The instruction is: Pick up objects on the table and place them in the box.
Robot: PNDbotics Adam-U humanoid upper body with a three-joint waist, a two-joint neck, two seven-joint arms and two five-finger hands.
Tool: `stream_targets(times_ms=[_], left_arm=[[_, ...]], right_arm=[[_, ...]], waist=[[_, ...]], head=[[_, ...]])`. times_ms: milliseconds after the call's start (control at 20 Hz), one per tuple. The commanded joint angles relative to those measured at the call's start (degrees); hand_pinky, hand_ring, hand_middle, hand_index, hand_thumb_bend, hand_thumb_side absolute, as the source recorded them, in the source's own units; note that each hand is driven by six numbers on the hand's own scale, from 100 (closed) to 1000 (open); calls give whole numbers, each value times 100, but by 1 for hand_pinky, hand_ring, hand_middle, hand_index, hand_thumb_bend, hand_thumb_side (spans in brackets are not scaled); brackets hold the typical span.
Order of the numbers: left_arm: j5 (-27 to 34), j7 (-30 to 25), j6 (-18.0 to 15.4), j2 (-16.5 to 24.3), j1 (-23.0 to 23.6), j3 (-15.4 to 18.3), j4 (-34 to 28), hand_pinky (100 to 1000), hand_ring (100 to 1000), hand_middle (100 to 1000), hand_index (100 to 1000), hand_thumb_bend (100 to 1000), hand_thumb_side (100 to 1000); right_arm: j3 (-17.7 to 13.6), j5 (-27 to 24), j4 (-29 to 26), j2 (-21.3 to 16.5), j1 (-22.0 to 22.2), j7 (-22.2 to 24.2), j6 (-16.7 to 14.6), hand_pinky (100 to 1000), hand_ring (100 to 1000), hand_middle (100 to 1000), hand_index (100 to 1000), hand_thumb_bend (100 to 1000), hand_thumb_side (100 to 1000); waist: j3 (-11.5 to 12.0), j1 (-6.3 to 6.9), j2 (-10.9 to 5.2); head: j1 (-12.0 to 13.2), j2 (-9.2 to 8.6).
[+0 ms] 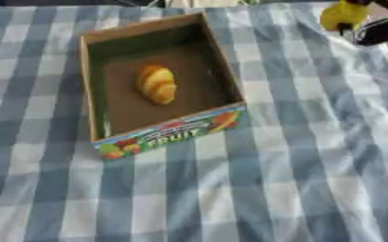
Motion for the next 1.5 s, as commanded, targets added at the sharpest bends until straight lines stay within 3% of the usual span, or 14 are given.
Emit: stream_targets(times_ms=[50,300,450,650,1000,1250,1500], left_arm=[[26,-16,16,208,-16,8,-91,786,808,785,923,241,436],[59,-42,-9,246,-55,-4,-91,787,810,786,923,259,418],[72,-16,-28,269,-67,23,-91,788,811,787,924,267,410],[44,107,-42,305,-42,84,-91,791,814,788,924,285,394],[-52,265,-87,326,-82,181,-91,795,817,790,923,310,371],[-35,253,-124,301,-126,178,-91,795,817,789,923,310,373],[5,202,-125,267,-146,151,-91,793,816,789,923,301,383]], right_arm=[[116,-302,-534,-253,-237,40,-185,794,816,457,534,100,100],[728,-576,-1233,174,-669,423,-518,789,810,463,540,100,100],[1153,-740,-2099,745,-935,1174,21,785,810,465,543,100,100],[1599,-866,-2394,1291,-1265,1830,402,783,811,471,549,100,100],[2025,-538,-1675,2200,-1555,2203,298,778,822,483,563,100,100],[2050,-66,-820,2699,-1472,2128,126,774,830,486,568,100,100],[2017,405,-190,2916,-1410,2000,-193,781,861,538,636,100,100]], waist=[[10,-21,-210],[113,-60,-322],[173,-62,-380],[283,-67,-414],[482,-58,-409],[553,-58,-386],[565,-71,-356]], head=[[-12,61],[-99,159],[-152,206],[-238,249],[-389,250],[-423,228],[-425,208]])
